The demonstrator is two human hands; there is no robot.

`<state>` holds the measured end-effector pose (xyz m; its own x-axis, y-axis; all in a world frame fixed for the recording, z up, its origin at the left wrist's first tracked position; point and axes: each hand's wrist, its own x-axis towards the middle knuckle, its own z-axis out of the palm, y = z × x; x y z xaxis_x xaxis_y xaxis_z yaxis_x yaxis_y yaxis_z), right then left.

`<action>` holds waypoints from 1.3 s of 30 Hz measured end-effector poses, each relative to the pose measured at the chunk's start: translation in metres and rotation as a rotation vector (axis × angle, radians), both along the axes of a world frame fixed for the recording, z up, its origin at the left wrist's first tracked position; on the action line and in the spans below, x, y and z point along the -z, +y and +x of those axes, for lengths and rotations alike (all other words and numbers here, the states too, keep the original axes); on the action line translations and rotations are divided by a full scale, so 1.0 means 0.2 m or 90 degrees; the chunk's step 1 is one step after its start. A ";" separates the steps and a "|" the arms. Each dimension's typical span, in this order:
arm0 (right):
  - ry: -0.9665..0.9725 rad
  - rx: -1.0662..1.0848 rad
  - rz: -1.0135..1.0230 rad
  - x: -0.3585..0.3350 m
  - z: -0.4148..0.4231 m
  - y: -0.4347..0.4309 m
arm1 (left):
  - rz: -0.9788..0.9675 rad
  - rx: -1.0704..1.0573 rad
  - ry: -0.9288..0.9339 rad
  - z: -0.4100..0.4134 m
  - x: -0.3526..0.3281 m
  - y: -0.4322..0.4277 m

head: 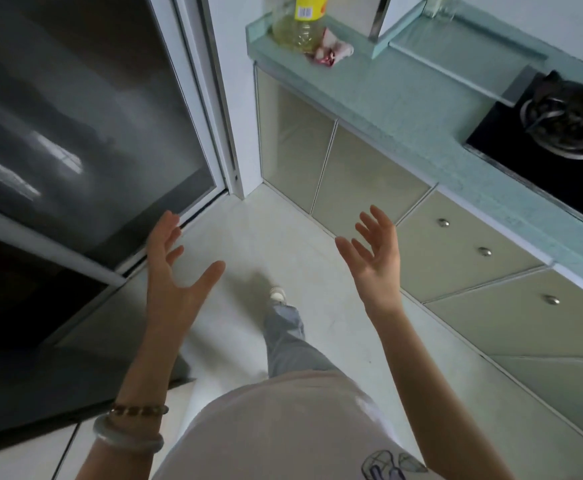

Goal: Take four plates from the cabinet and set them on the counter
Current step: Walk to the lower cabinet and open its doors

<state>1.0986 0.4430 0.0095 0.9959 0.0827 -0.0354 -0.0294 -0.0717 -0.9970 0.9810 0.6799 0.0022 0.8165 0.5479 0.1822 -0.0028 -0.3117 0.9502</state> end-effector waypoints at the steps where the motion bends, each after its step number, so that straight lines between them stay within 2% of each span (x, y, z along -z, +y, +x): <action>1: 0.000 -0.005 0.000 0.01 0.07 0.04 | 0.001 0.000 0.001 0.07 0.02 0.04; 12: 0.011 0.009 -0.007 0.01 0.83 0.37 | 0.033 0.040 0.018 0.92 -0.06 0.42; 21: 0.018 0.049 -0.031 0.00 1.12 0.48 | 0.025 0.129 0.032 1.37 -0.08 0.53; 39: 0.032 0.435 -0.051 -0.01 1.28 0.90 | -0.019 0.430 0.065 2.08 -0.04 1.04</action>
<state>1.3543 0.6222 0.0125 0.8204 -0.5684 -0.0619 -0.1397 -0.0943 -0.9857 1.3973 0.8886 0.0097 0.9934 -0.0837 0.0788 -0.0973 -0.2470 0.9641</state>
